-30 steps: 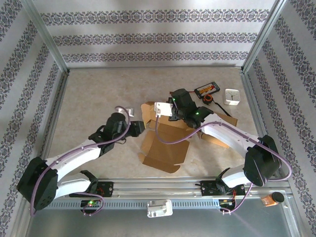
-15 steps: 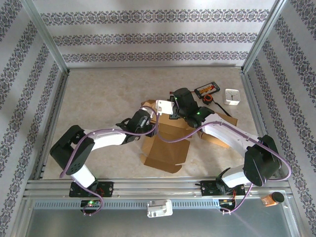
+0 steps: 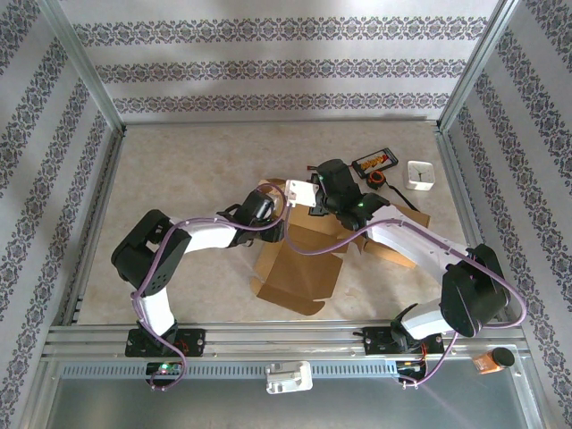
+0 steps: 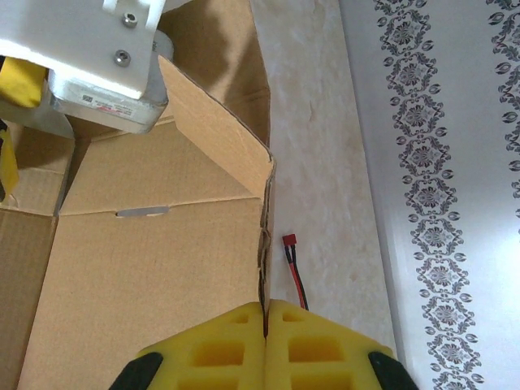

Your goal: Fold the paper box

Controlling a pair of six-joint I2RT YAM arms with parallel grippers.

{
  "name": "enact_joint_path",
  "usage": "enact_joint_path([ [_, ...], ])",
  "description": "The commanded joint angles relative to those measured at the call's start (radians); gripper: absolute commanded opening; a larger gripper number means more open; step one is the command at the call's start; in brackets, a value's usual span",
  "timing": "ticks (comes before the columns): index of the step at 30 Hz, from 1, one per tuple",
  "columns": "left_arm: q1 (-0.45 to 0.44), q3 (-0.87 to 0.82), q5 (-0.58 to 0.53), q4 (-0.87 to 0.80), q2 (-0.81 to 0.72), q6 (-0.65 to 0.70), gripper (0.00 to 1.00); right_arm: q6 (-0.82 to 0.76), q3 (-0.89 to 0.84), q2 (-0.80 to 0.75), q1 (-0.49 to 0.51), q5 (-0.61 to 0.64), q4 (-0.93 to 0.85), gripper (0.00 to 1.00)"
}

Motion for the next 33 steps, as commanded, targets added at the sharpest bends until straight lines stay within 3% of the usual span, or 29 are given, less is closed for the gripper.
enact_joint_path([
  [1,0.007,0.011,0.123,0.029,0.049,-0.003,0.54,0.034,0.0,-0.007,-0.004,-0.037,0.014,0.0],
  [4,0.007,0.008,0.17,0.068,0.048,-0.01,0.49,0.038,0.003,-0.001,-0.004,-0.033,0.014,0.0],
  [11,0.005,-0.007,0.217,0.111,-0.014,-0.026,0.26,0.04,-0.004,0.0,-0.004,-0.013,0.028,0.0],
  [16,0.005,-0.035,0.234,0.161,-0.077,-0.038,0.18,0.051,-0.004,-0.003,-0.004,-0.011,0.033,0.0],
  [21,-0.011,-0.052,0.268,0.204,-0.109,-0.004,0.18,0.061,-0.01,-0.007,-0.004,-0.013,0.043,0.0],
  [24,-0.035,-0.059,0.327,0.266,-0.096,-0.022,0.25,0.067,-0.015,-0.006,-0.006,-0.017,0.049,0.0],
  [33,-0.064,-0.105,0.274,0.353,0.019,-0.089,0.28,0.078,-0.034,-0.021,-0.006,-0.021,0.055,0.0],
])
